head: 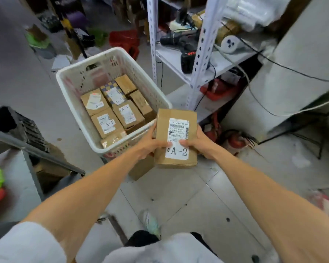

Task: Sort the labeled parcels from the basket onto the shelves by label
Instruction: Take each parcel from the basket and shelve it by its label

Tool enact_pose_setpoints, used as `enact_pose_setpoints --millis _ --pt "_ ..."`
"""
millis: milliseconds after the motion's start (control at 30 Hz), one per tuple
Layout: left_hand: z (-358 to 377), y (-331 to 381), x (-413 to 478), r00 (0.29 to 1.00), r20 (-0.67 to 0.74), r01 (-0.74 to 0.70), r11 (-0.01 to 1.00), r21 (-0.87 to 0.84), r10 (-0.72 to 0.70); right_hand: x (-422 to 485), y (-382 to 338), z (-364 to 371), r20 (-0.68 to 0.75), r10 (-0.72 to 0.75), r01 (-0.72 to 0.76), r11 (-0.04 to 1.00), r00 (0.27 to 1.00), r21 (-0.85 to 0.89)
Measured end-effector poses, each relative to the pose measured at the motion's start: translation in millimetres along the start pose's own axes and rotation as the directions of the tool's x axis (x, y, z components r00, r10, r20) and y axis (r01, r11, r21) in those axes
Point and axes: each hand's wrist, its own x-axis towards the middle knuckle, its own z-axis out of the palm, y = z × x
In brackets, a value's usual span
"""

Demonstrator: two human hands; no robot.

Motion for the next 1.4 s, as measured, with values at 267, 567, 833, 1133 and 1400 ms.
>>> enact_pose_setpoints --millis 267,567,833,1133,1400 --pt "204.6 43.8 8.4 0.954 0.294 -0.112 0.975 0.193 0.051 -154.5 46.1 -146.2 -0.405 0.069 -0.014 0.991 0.912 0.137" --pt "467.1 85.3 -14.4 0.703 0.705 -0.389 0.882 0.268 0.096 -360.0 96.9 -277.9 -0.812 0.016 0.182 0.972 0.583 0.149" --pt "615.2 78.0 -55.2 0.437 0.899 -0.485 0.837 0.252 -0.017 -468.5 147.4 -306.8 -0.945 0.227 0.264 0.921 0.236 0.287" --pt "701.8 96.5 -16.3 0.243 0.950 -0.553 0.776 0.304 -0.198 -466.0 158.2 -342.1 -0.932 0.361 0.333 0.883 -0.028 0.332" --pt "750.8 127.6 18.3 0.179 0.935 -0.568 0.744 0.352 -0.305 -441.0 143.2 -385.7 -0.818 0.521 0.373 0.829 -0.243 0.417"
